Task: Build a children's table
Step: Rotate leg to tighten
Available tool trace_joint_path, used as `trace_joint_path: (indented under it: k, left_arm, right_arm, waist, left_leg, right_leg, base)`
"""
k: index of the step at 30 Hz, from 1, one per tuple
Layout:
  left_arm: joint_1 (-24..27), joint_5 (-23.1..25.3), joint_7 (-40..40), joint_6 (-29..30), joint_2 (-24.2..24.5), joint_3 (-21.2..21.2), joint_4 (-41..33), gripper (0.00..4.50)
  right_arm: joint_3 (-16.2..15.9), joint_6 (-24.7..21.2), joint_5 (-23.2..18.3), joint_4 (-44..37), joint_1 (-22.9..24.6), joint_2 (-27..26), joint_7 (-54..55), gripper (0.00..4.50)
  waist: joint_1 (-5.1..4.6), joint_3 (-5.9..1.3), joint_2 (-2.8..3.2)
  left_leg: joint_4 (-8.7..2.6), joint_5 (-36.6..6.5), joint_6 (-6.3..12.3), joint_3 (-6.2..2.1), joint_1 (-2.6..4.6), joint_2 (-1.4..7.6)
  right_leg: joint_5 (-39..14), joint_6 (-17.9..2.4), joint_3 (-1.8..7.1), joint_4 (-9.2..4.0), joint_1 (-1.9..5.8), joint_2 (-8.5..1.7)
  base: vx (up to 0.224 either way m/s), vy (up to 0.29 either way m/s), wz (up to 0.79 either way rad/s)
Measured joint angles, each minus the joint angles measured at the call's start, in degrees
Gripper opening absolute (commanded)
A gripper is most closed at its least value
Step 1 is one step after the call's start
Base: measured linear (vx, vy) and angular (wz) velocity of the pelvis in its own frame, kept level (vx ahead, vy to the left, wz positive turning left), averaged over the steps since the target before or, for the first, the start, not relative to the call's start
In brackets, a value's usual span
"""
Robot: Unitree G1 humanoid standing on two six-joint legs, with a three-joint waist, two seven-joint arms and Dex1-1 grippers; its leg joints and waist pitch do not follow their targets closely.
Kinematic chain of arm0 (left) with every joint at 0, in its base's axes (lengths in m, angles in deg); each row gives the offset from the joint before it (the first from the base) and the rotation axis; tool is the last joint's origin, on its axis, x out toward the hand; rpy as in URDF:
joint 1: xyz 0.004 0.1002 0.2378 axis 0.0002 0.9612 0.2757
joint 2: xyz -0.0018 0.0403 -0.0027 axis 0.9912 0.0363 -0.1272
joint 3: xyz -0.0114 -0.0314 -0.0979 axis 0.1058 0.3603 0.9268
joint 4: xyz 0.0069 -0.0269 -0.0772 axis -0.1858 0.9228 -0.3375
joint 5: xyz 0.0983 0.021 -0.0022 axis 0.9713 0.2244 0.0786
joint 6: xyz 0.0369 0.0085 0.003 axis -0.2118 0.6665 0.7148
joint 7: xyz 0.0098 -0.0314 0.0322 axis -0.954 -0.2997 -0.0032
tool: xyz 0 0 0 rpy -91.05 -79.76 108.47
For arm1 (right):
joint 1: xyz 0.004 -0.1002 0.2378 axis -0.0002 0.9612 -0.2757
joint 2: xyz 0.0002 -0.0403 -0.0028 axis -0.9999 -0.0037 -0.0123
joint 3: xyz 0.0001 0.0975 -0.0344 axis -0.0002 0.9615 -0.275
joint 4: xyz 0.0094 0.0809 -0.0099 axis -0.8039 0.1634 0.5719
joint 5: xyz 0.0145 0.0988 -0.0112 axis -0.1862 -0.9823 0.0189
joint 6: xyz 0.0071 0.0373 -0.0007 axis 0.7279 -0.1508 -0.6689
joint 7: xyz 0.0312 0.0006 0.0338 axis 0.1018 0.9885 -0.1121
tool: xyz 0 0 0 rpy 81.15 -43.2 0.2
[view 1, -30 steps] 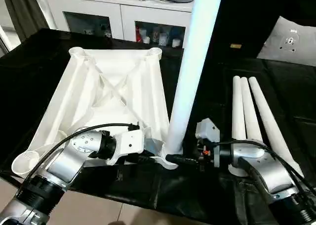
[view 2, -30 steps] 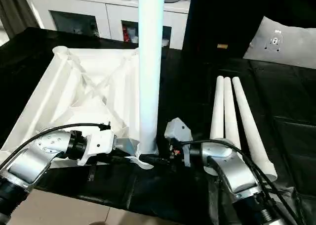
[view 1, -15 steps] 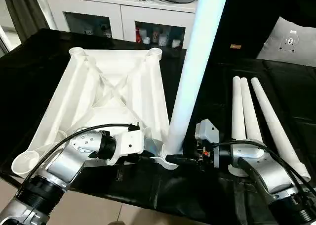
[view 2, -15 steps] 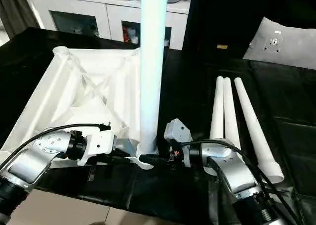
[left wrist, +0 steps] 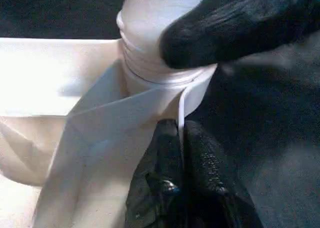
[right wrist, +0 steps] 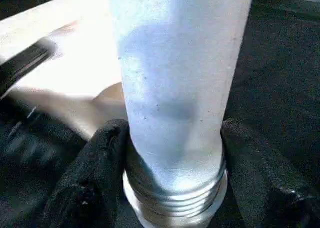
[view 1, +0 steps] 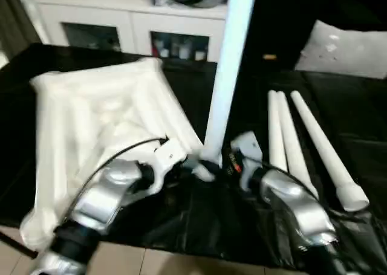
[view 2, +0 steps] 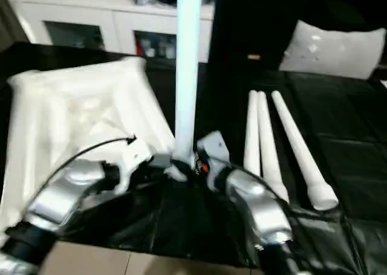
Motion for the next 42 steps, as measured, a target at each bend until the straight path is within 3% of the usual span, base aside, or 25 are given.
trace_joint_path:
  k: [3,5,6,10,14,22,31,35,42]
  left_arm:
    - [-1.0,1.2,7.1,3.5,-5.1,0.8,0.1,0.00]
    - [-1.3,1.3,8.6,3.7,-5.8,0.8,0.1,0.00]
    - [-1.5,1.4,8.8,3.8,-5.9,0.8,0.1,0.00]
    - [-1.9,1.9,9.5,3.7,-5.7,0.3,-0.1,0.00]
    - [-1.9,2.5,8.2,3.0,-3.2,-1.2,-0.8,0.00]
    - [0.1,1.7,-0.5,-4.9,5.5,-2.7,-1.9,0.00]
    - [1.2,-0.3,-12.9,-14.5,14.8,-4.1,-1.7,0.00]
    - [1.4,-1.0,-19.5,-19.3,18.3,-5.6,-1.3,0.00]
    - [0.9,-1.8,-24.5,-22.1,19.4,-7.4,-1.4,0.00]
  right_arm:
    - [0.9,-0.6,1.1,2.1,-2.7,-2.1,6.1,2.57]
    - [1.2,-0.2,1.4,2.6,-3.3,-2.6,7.1,2.57]
    - [1.4,-0.1,1.4,2.7,-3.5,-2.8,7.2,3.12]
    - [2.0,0.4,1.1,3.0,-3.3,-3.6,7.1,3.48]
    - [1.2,0.6,1.1,3.6,-1.8,-3.4,5.9,3.77]
    - [0.1,1.1,-1.9,-2.9,2.1,4.7,-5.8,4.44]
    - [-3.5,3.5,-3.6,-9.0,2.7,17.0,-22.8,4.44]
    - [-5.1,4.6,-3.0,-8.9,2.2,18.5,-26.5,4.44]
    - [-6.7,5.3,-3.4,-7.2,1.4,19.4,-30.2,4.29]
  waist:
    - [0.02,-0.02,0.03]
    - [0.36,-0.06,0.11]
    - [0.53,-0.07,0.11]
    - [0.66,-0.06,0.09]
    - [0.30,0.03,0.06]
    - [0.91,0.08,0.09]
    - [2.45,0.08,0.07]
    - [2.96,0.08,0.07]
    - [3.04,0.05,0.03]
  left_leg:
    - [-0.08,-0.1,0.10,-0.01,-0.41,0.00]
    - [-0.30,-0.1,0.17,0.01,-0.65,-0.01]
    - [-0.32,0.0,0.32,0.01,-0.79,0.00]
    - [-0.35,0.0,0.52,0.05,-0.96,0.01]
    - [-0.30,-0.1,0.26,0.03,-0.92,0.03]
    - [-0.26,-0.1,0.19,0.04,-0.97,0.04]
    - [-0.23,-0.1,0.20,0.08,-0.86,0.05]
    - [-0.20,-0.1,0.20,0.09,-0.86,0.02]
    - [-0.18,-0.1,0.20,0.11,-0.81,0.02]
  right_leg:
    - [0.2,-0.2,-0.04,-0.06,-0.24,0.00]
    - [0.1,-0.2,-0.11,-0.11,-0.43,0.03]
    - [0.0,-0.2,-0.14,-0.09,-0.56,0.04]
    - [0.0,-0.3,-0.16,-0.09,-0.77,0.06]
    - [0.1,-0.4,-0.14,-0.10,-0.77,0.06]
    - [0.1,-0.3,-0.15,-0.10,-0.76,0.05]
    - [0.1,-0.3,-0.15,-0.09,-0.64,0.05]
    - [0.1,-0.3,-0.15,-0.10,-0.59,0.00]
    - [0.1,-0.3,-0.14,-0.08,-0.53,-0.02]
  base:
    - [0.000,0.000,0.00]
    - [0.057,-0.004,0.04]
    - [0.000,0.000,0.00]
    - [0.000,0.000,0.00]
    - [0.000,0.000,0.00]
    - [0.000,0.000,0.00]
    - [0.000,0.000,0.00]
    - [0.000,0.000,0.00]
    - [0.000,0.000,0.00]
